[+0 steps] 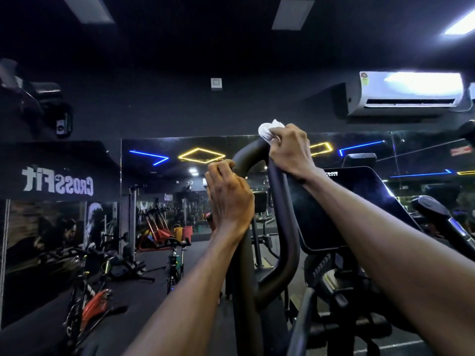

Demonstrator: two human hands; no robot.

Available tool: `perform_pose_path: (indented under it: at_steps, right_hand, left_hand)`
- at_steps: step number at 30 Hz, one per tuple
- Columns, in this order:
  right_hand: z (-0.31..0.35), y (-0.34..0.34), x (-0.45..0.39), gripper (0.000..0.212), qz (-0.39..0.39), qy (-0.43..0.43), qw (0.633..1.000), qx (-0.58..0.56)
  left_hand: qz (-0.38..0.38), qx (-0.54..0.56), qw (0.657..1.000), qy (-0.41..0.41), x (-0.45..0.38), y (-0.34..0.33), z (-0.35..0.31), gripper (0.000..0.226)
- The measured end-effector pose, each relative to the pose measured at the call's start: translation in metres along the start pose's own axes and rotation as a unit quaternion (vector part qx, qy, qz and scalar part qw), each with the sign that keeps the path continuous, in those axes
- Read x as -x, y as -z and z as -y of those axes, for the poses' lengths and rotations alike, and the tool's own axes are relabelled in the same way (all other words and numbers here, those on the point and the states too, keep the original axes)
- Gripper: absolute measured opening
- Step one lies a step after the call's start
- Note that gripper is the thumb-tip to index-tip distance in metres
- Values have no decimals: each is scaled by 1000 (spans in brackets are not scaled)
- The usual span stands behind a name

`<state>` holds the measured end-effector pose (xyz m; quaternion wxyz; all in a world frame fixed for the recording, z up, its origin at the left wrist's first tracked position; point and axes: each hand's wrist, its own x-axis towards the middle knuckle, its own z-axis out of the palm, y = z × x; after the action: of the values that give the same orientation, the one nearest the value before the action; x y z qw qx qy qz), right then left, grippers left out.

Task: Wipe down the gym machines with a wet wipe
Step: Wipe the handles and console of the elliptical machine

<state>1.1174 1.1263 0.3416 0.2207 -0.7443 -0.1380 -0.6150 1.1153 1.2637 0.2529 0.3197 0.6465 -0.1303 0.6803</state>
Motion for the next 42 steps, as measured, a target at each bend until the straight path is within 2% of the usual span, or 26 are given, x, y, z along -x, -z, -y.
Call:
perform_pose_path:
  at_steps: [2,4,5,9,11,14,17,19,21,25,27,31,32,34,36,38,41,42]
  right_hand:
    - [17,-1,11,30,48,67,997,-3]
    - [32,-2,28,42,118,153,980,-51]
    - [36,-1,31,44,135,168,975,-53]
    - [29,1,8,31,59,78,995,1]
    - [37,-4,16,27,61,110,992,4]
    - [48,-7,47,22,116,211,970,-31]
    - [44,-1,41,32,131,206,969,-25]
    - [47,2,36,34,123,177,976,-12]
    - [54,1,48,30,128,180,975,-27]
    - [53,7,100,20,196,241,948,-66]
    - [50,12,99,23,229,245,940,-64]
    - [54,11,91,24,157,206,965,-51]
    - [54,10,99,21,148,204,966,-49]
    - [53,9,133,13,174,227,956,-60]
    - [53,15,162,11,230,251,938,-69]
    - [53,18,161,11,254,246,933,-68]
    - [58,15,149,11,201,216,954,-47]
    - [59,13,154,10,187,205,959,-47]
  left_hand:
    - [-4,18,1000,15,0,1,0,25]
    - [-12,53,997,57,0,4,-1,23]
    - [-18,68,994,80,0,5,-2,22]
    - [-27,104,987,119,1,8,-1,19]
    - [-32,119,984,131,1,9,-1,18]
    - [-65,161,973,153,1,9,-1,13]
    - [-71,215,951,211,0,10,1,15]
    - [-63,252,931,256,-1,12,3,18]
    - [-43,305,895,321,2,13,7,17]
    - [31,459,767,447,16,18,21,44]
    - [49,475,732,486,23,22,21,50]
    - [75,468,731,492,31,34,15,50]
    - [82,476,721,497,32,36,14,48]
    - [95,494,699,509,37,45,15,45]
    - [103,487,700,513,44,53,16,42]
    - [114,493,690,518,50,59,16,39]
    - [146,517,665,519,57,59,19,37]
    - [153,508,668,521,59,61,19,35]
